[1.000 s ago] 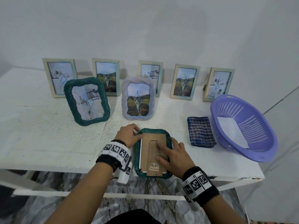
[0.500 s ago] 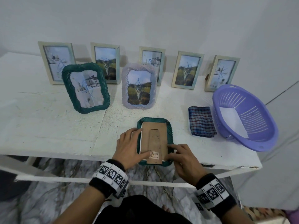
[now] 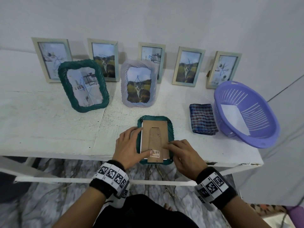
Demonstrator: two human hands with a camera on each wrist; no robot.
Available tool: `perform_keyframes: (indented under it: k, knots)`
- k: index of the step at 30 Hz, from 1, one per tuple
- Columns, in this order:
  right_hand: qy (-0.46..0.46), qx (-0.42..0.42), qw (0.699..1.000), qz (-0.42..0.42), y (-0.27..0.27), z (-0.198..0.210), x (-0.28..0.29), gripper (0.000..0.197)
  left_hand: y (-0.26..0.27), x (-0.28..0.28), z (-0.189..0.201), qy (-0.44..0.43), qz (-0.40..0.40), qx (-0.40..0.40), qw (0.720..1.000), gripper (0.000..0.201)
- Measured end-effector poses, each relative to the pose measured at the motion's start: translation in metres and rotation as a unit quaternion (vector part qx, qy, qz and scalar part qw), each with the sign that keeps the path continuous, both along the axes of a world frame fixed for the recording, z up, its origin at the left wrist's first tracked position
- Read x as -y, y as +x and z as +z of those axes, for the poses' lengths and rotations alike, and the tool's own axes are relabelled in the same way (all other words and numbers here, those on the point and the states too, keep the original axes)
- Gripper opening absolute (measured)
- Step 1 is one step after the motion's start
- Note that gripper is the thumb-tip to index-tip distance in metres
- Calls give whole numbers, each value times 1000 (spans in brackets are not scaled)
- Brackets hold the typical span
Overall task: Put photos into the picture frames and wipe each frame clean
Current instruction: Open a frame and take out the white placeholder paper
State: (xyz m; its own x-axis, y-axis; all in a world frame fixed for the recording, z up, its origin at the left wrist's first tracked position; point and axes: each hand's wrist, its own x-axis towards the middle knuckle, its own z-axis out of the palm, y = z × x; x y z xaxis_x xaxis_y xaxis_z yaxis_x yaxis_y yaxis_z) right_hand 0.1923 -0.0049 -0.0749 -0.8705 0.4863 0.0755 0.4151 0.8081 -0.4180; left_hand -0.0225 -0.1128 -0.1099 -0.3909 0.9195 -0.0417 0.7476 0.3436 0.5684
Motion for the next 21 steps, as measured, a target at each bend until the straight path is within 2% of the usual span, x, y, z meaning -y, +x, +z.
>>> perform_keyframes:
  k: [2, 8, 12, 15, 21]
  knots:
    - [19, 34, 999, -4, -6, 2, 5, 49, 0, 0, -1, -7, -4, -12, 1000, 102]
    - [53, 86, 995, -28, -14, 0, 8, 45, -13, 10, -3, 18, -69, 9, 997, 76]
    - [51, 97, 993, -38, -17, 3, 10, 46, -27, 16, -6, -4, -123, 19, 992, 84]
    - [60, 94, 993, -46, -18, 4, 12, 45, -28, 15, -6, -13, -134, 10, 991, 88]
    - [92, 110, 987, -72, -22, 10, 18, 38, -29, 20, -12, 17, -147, 22, 989, 73]
